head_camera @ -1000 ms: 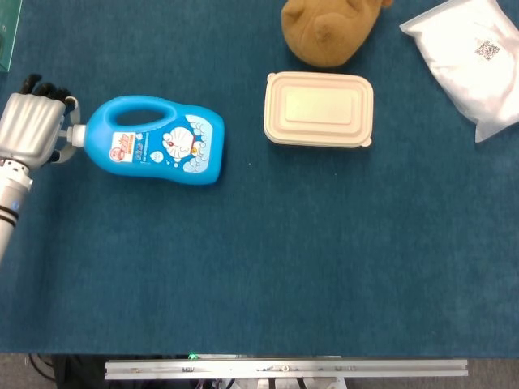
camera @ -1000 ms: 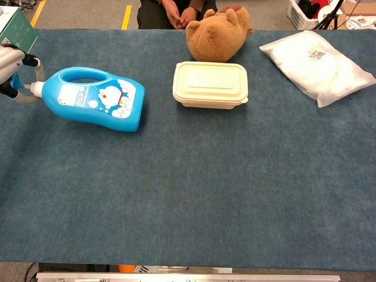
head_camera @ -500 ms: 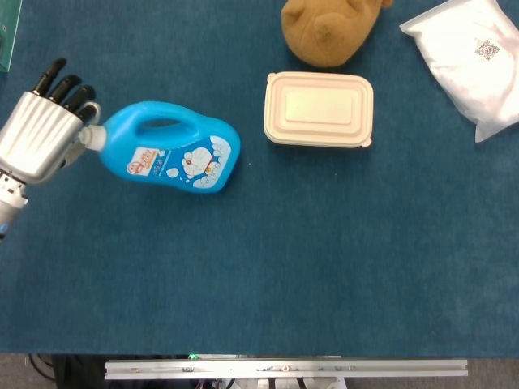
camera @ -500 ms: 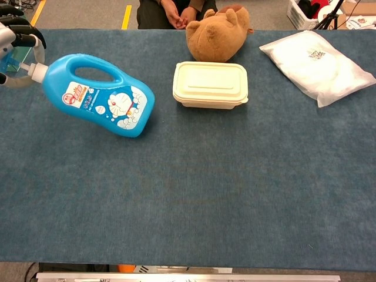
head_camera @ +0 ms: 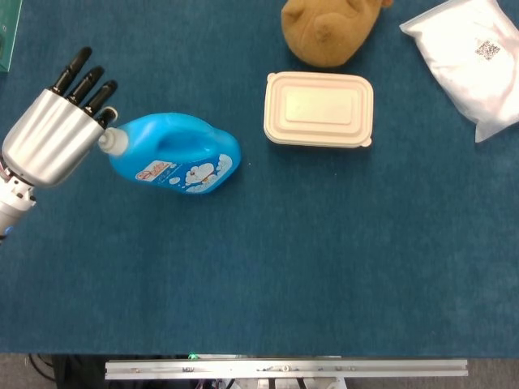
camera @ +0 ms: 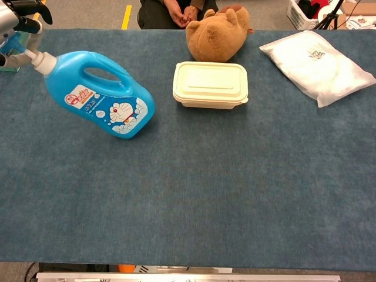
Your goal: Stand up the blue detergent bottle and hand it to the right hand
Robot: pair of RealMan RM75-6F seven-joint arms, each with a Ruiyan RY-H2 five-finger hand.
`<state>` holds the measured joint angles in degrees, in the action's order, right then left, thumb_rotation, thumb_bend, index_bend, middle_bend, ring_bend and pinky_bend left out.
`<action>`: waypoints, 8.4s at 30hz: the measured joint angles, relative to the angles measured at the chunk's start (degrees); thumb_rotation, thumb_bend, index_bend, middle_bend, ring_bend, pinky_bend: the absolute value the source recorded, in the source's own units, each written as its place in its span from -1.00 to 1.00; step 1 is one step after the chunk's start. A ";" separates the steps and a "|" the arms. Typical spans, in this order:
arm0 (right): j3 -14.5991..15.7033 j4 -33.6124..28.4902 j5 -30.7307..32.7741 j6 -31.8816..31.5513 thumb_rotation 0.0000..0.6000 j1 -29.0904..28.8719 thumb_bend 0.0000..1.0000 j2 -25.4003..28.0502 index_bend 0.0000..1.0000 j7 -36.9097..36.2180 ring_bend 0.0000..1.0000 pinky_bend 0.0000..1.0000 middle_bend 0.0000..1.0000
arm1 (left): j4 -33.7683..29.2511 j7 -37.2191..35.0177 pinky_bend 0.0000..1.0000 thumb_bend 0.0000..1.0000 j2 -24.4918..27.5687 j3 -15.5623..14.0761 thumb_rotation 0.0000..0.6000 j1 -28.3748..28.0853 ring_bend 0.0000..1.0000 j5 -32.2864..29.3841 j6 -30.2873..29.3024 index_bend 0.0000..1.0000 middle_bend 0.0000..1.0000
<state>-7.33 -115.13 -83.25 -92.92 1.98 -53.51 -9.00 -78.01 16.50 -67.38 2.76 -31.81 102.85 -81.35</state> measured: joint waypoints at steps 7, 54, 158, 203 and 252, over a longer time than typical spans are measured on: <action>-0.17 0.30 0.23 -0.29 1.00 0.23 -0.77 0.02 -0.88 -0.57 -0.79 -0.48 -0.58 | -1.41 1.72 -0.68 -0.33 1.58 0.58 1.00 -0.35 -0.48 1.44 -0.84 0.37 -0.30; -0.59 1.46 0.69 -0.04 1.00 0.39 -0.77 -0.78 -0.88 -1.15 -0.79 -0.48 -0.58 | -9.96 11.54 -0.67 -0.37 5.44 4.60 1.00 0.34 -0.80 -9.80 6.76 -0.67 -0.70; -0.15 1.41 -2.05 0.28 1.00 -0.65 -0.77 -0.27 -0.88 -2.32 -0.79 -0.48 -0.58 | -13.91 -62.48 -0.55 -0.73 8.41 -0.17 1.00 6.03 -0.73 -27.20 31.95 -0.70 -0.67; 0.35 -1.13 -4.38 5.83 1.00 -3.99 -0.77 0.95 -0.88 -1.38 -0.79 -0.48 -0.58 | -16.84 -53.53 -0.30 -0.72 4.39 7.40 1.00 4.57 -0.56 -33.37 36.63 0.07 -0.43; -13.92 -17.91 46.27 24.62 1.00 -49.93 -0.59 -17.30 -0.26 34.67 -0.64 -0.42 -0.42 | -43.01 -35.14 -0.30 -0.72 4.28 12.40 1.00 -3.14 -0.60 -57.61 30.71 0.03 -0.46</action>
<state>-21.25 -133.04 -36.99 -68.30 -47.95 -70.81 25.68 -121.03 -18.64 -63.10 15.16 -34.95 45.25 -50.63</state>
